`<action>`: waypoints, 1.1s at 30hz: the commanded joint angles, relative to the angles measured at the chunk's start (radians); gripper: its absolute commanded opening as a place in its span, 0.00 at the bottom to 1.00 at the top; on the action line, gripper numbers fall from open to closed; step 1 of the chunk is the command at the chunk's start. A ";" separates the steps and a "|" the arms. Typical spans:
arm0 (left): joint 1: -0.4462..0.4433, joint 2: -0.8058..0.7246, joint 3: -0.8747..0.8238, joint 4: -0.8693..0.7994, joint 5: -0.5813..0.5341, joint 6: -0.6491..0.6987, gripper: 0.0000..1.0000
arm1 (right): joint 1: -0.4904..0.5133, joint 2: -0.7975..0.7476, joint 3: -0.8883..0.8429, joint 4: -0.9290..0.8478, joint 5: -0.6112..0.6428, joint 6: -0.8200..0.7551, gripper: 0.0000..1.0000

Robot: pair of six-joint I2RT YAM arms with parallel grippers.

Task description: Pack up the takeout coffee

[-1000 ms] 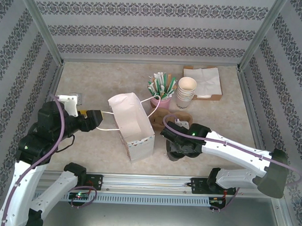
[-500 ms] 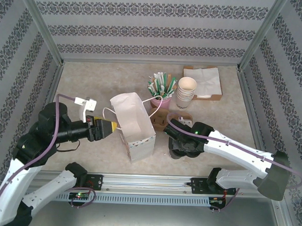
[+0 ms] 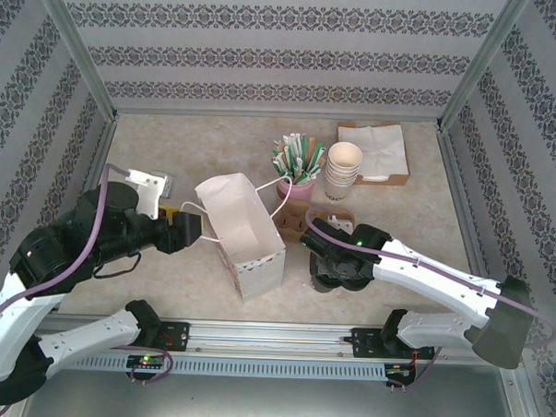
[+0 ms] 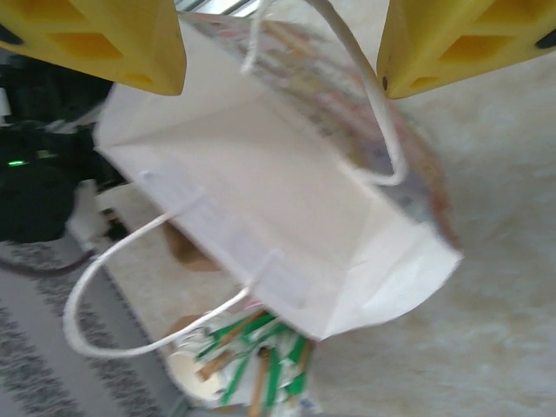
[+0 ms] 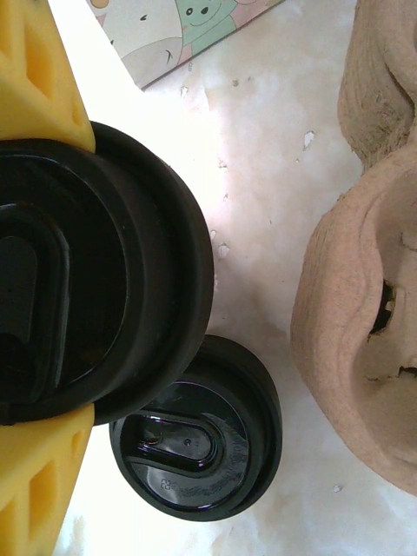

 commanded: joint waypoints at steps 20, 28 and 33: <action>0.071 0.114 -0.002 0.103 -0.430 0.201 0.00 | -0.007 -0.061 -0.056 0.051 0.018 -0.008 0.65; 0.387 0.241 0.056 0.143 0.028 0.283 0.11 | -0.006 -0.071 -0.071 0.072 0.010 -0.016 0.65; 0.437 0.289 0.043 0.142 0.268 0.284 0.52 | -0.006 -0.083 -0.078 0.087 0.012 -0.017 0.65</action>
